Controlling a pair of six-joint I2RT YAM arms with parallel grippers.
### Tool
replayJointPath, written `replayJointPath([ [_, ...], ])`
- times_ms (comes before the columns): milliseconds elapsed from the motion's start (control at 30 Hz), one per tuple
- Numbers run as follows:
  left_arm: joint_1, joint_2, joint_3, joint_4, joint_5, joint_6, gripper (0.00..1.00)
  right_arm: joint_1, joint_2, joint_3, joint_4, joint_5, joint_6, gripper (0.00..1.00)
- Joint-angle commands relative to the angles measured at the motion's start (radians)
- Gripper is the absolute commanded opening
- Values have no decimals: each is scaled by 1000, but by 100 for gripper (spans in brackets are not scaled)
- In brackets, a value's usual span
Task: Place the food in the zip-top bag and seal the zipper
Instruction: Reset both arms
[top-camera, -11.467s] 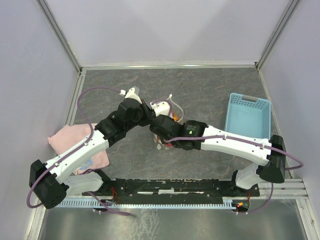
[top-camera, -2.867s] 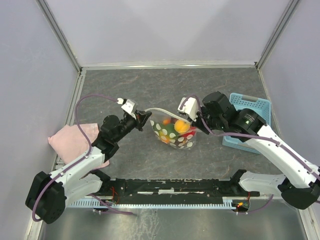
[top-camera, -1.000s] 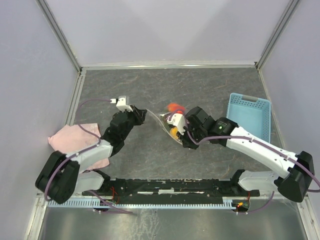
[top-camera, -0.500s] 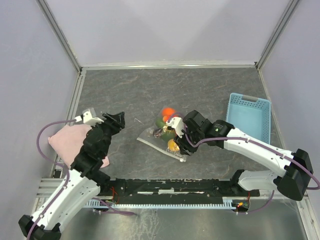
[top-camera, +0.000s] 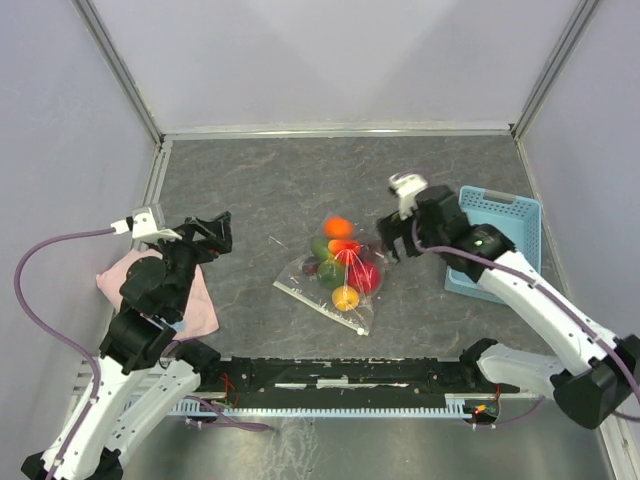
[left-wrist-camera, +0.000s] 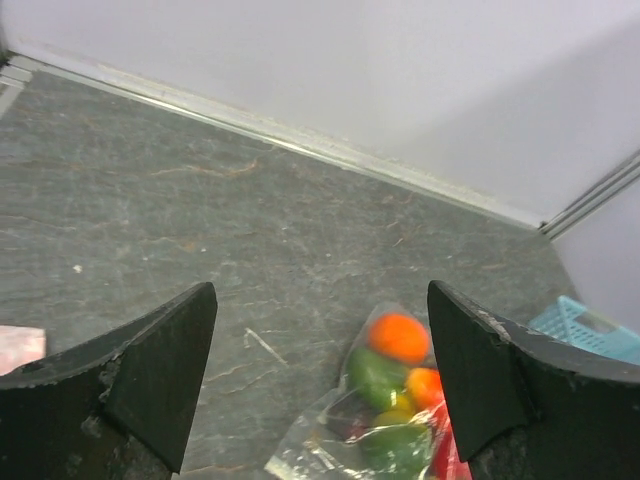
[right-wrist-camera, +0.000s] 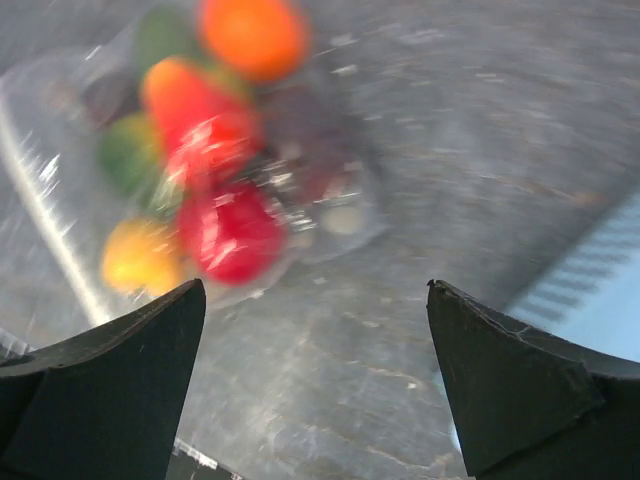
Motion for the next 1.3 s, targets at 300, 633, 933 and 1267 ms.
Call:
replayJointPath([
  [300, 4, -75, 75, -93, -145, 233, 99, -485, -431, -136, 53, 327, 229, 99],
  [633, 4, -251, -54, 38, -62, 271, 100, -485, -784, -197, -1, 398, 183, 99],
  [933, 4, -342, -118, 81, -62, 293, 100, -485, -945, -289, 45, 446, 174, 99],
  [1267, 14, -332, -140, 94, -35, 282, 100, -486, -934, -286, 39, 424, 168, 99],
])
